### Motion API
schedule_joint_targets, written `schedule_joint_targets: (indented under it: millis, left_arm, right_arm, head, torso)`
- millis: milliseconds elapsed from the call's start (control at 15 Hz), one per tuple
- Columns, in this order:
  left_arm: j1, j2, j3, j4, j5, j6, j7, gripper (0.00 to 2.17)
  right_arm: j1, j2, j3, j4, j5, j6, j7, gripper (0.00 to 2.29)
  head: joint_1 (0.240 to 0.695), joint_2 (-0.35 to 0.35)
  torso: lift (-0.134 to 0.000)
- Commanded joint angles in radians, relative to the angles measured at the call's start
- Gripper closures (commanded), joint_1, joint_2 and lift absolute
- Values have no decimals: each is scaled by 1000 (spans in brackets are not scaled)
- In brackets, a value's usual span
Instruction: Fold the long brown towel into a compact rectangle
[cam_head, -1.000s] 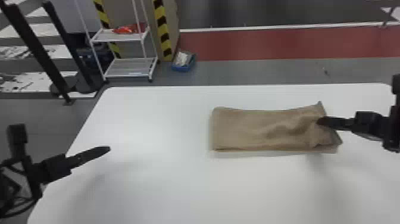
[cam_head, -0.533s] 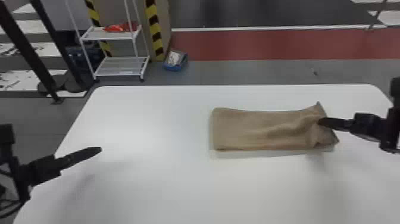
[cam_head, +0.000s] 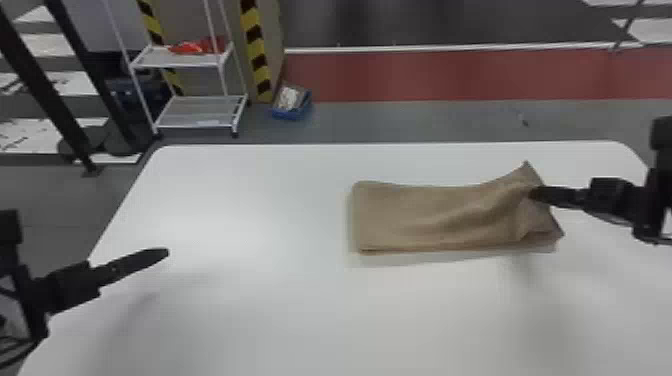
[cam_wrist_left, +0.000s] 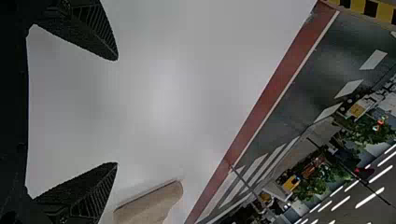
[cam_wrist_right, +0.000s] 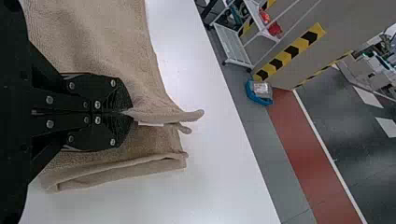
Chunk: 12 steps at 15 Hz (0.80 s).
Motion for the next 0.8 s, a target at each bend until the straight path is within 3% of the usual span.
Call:
schedule_joint_targets:
  millis: [0,133,200,400,733]
  left_arm:
    - [0,2,-1,4,-1,-6,-2,80]
    - [0,3,0,-2,-1,-3,-2,80]
    - [0,6,5,-1,1,-3,-3,80]
    - [3,3,3,5,2,-18,-3,80]
    - [6,3,3,9,2,-18,-5,80]
  right_arm:
    - [13,-1,19,-38,-4,38,10,1231]
    - [14,2,-69,-94,-64,87,9,1231]
    - [7,-17,-76,-85,-49,81,6,1231]
    - [16,-12,-39,36,-4,-48,-3,1231]
    - [1,-17,-17,44,0,-42,-2,1231]
  head:
    - [695,73]
    - [695,85]
    - [695,85]
    - [695,60]
    - [695,54]
  torso:
    - [-124]
    - [-124]
    - [-124]
    - [-124]
    - [-124]
